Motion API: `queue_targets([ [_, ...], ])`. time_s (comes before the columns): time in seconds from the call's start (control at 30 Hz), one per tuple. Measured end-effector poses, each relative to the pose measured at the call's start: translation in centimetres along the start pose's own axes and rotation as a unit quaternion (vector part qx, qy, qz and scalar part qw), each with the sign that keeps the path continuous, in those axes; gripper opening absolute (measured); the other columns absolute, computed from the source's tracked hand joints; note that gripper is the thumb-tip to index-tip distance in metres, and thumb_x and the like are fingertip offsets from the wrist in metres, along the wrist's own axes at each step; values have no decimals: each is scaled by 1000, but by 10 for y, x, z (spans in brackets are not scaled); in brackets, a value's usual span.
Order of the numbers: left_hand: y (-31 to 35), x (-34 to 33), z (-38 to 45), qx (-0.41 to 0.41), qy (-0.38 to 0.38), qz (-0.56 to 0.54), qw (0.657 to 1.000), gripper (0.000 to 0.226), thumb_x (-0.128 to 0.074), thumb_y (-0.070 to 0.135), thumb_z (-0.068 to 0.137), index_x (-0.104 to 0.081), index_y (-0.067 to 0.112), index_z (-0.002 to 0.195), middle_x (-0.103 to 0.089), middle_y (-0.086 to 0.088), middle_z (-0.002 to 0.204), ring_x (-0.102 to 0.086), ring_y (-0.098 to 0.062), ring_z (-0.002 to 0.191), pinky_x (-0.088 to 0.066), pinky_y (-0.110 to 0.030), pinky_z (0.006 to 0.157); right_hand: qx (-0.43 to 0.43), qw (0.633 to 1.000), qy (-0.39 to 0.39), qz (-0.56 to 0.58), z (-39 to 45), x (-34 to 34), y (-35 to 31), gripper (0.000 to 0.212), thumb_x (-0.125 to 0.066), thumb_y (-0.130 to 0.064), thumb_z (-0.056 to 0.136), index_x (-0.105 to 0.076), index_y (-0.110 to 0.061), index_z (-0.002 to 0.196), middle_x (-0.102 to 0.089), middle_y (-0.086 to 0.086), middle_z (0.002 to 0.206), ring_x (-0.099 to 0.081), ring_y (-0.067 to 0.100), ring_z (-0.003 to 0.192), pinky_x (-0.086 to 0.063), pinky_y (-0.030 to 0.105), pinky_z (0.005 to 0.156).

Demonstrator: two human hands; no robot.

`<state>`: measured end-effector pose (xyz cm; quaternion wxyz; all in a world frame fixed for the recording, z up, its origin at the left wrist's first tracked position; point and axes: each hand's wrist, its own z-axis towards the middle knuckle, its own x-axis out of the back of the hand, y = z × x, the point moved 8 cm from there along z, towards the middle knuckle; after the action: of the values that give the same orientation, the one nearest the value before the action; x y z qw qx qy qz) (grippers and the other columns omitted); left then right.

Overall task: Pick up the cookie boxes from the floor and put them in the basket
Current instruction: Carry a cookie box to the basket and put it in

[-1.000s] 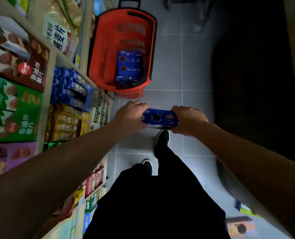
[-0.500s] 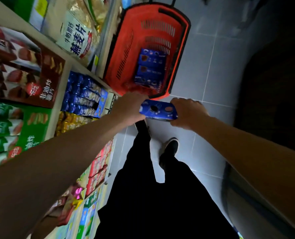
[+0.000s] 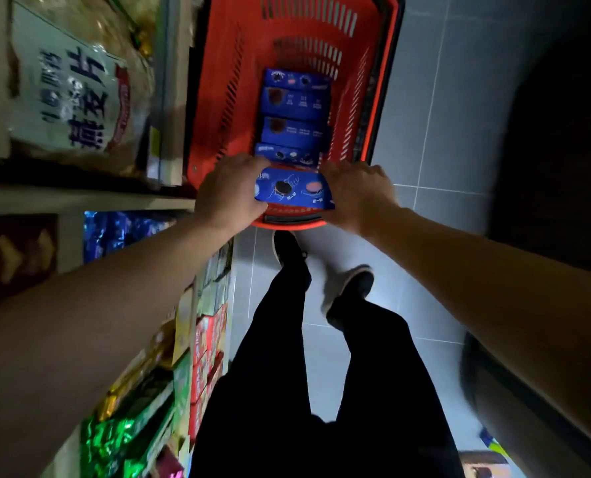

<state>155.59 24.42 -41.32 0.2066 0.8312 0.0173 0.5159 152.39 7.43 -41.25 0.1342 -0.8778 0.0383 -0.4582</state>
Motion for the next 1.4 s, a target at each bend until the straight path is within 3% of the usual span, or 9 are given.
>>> queue_targets([
  [0.1,-21,-22,37,15,3,-1,1000,53,-76,9,69,-61,14,120,-62,-12,117,-56,-34,110,-48,-42,91,-9,1000,-6,-11,45,-20,5,64,-70,-37,81,-43,-18,135,-55,6,131,-53,33,121,-39,44,102],
  [0.5,-128,-168,162,30,-19,100,994,39,-68,4,64,-63,16,100,-65,-10,96,-60,-34,91,-51,-42,77,-15,991,-100,-88,223,-162,25,69,-70,-21,83,-36,-10,143,-33,8,142,-39,30,128,-43,43,98],
  [0.67,-156,-234,199,52,-55,155,985,45,-68,5,69,-60,14,112,-64,-14,108,-57,-38,103,-44,-47,91,-36,984,-144,-98,277,-227,34,71,-65,-15,88,-29,-11,149,-24,8,155,-36,32,135,-41,44,100],
  [0.83,-183,-299,221,67,-66,114,989,37,-43,6,92,-53,6,128,-56,-23,128,-50,-43,118,-35,-53,103,-46,984,-125,-114,314,-273,54,75,-68,-15,85,-27,-11,147,-39,11,142,-43,32,126,-42,45,99],
  [0.93,-194,-322,240,69,-54,116,989,55,-15,20,91,-52,3,127,-53,-26,129,-49,-43,119,-35,-53,104,-54,985,-114,-114,332,-295,62,82,-67,-19,86,-18,-11,151,-38,12,141,-43,33,126,-43,46,98],
  [1.07,-202,-336,255,76,-47,142,986,41,-44,11,93,-48,8,134,-38,-23,144,-37,-44,127,-29,-53,107,-53,987,-88,-123,358,-313,71,79,-63,-29,92,-15,-16,153,-37,11,142,-43,32,125,-42,47,98],
  [1.23,-211,-342,260,68,-32,176,981,65,-67,9,78,-39,16,136,-39,-18,140,-40,-41,121,-34,-53,101,-17,984,-28,-173,373,-319,71,72,-71,-32,84,-30,-18,141,-38,9,138,-42,32,122,-38,47,98],
  [1.4,-215,-349,265,68,-31,184,980,86,-77,13,70,-30,20,141,-37,-16,141,-39,-41,123,-35,-53,99,22,983,-11,-184,376,-324,70,84,-76,-33,78,-25,-21,143,-33,9,142,-37,34,126,-35,48,102],
])
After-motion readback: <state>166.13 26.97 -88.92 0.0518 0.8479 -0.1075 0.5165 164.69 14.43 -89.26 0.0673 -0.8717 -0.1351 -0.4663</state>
